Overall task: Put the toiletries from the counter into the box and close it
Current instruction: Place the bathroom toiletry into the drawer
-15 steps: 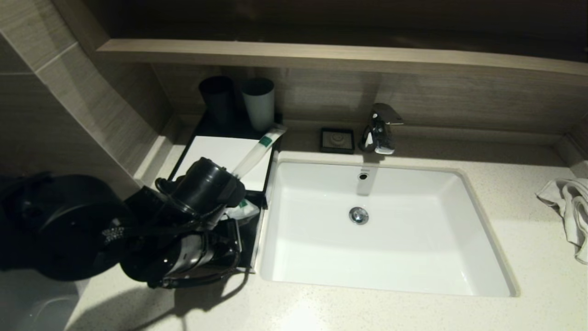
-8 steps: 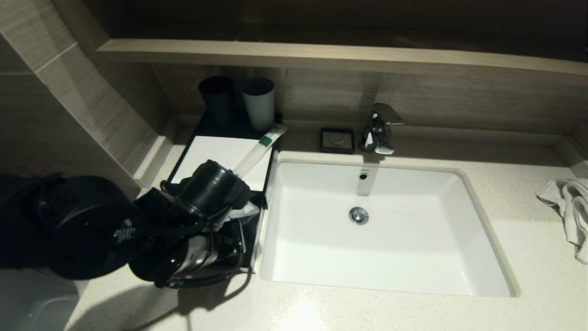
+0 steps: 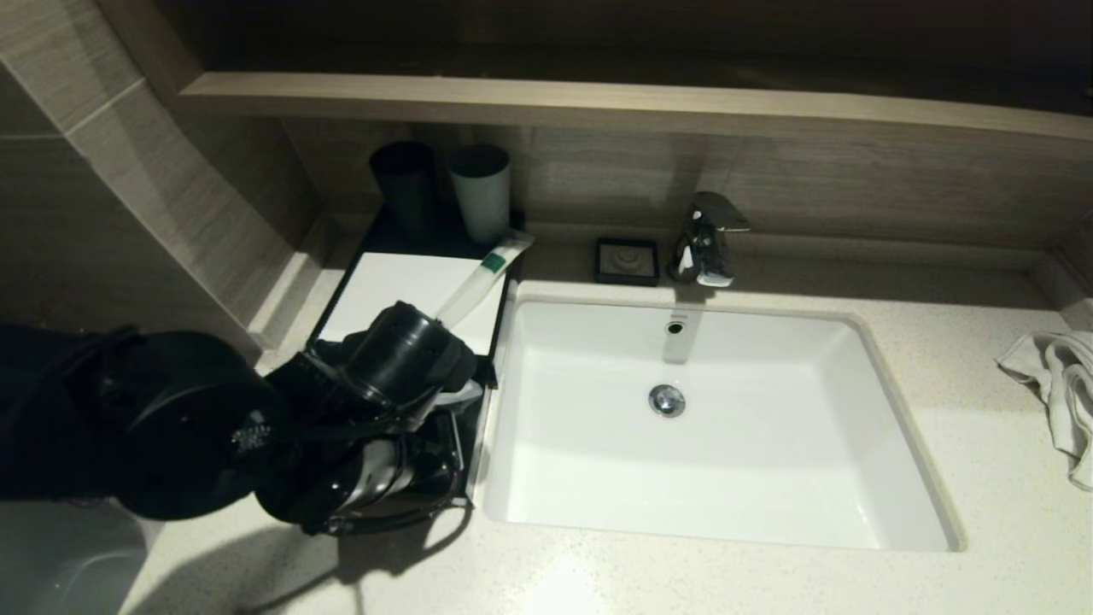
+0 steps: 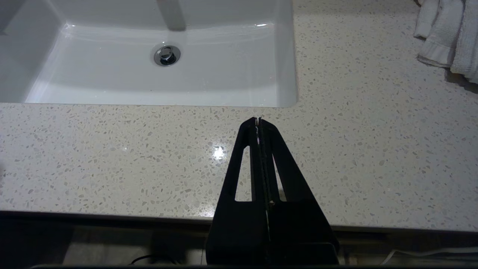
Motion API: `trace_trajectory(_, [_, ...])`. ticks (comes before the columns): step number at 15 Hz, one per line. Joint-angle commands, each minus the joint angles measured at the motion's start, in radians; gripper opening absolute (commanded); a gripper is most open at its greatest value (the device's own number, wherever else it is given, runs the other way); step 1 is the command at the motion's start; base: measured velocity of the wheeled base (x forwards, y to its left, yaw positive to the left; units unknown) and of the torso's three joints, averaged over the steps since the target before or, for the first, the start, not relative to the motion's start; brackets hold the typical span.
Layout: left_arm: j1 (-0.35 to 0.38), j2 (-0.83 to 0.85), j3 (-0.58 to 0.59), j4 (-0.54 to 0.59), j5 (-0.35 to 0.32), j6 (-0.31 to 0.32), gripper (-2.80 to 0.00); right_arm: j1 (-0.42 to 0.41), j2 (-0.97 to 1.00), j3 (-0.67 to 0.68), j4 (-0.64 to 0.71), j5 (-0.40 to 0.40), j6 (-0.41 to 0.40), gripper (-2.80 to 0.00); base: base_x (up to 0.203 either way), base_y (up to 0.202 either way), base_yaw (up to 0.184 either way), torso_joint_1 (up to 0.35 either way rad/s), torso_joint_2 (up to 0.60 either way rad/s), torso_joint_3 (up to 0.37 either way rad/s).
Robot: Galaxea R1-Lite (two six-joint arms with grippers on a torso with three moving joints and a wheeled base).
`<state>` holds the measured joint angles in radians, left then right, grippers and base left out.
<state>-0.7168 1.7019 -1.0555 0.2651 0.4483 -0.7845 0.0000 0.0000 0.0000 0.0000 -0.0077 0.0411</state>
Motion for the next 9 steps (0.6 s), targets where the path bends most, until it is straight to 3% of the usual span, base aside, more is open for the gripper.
trace_trajectory(1, [0.000, 0.010, -0.003, 0.002, 0.003, -0.006, -2.80, 0.000, 0.000, 0.000, 0.000, 0.000, 0.000, -2.80, 0.000, 0.000, 0.000, 0.000, 0.00, 0.000])
trace_trajectory(2, [0.000, 0.010, -0.003, 0.002, 0.001, -0.006, -2.80, 0.000, 0.000, 0.000, 0.000, 0.000, 0.000, -2.80, 0.000, 0.000, 0.000, 0.000, 0.00, 0.000])
trace_trajectory(3, [0.000, 0.008, -0.003, 0.002, 0.001, -0.009, 0.00, 0.000, 0.000, 0.000, 0.000, 0.000, 0.000, -2.80, 0.000, 0.000, 0.000, 0.000, 0.00, 0.000])
trace_trajectory(9, [0.000, -0.032, -0.004, -0.017, 0.004, -0.003, 0.00, 0.000, 0.000, 0.000, 0.001, 0.000, 0.000, -2.80, 0.000, 0.000, 0.000, 0.000, 0.00, 0.000])
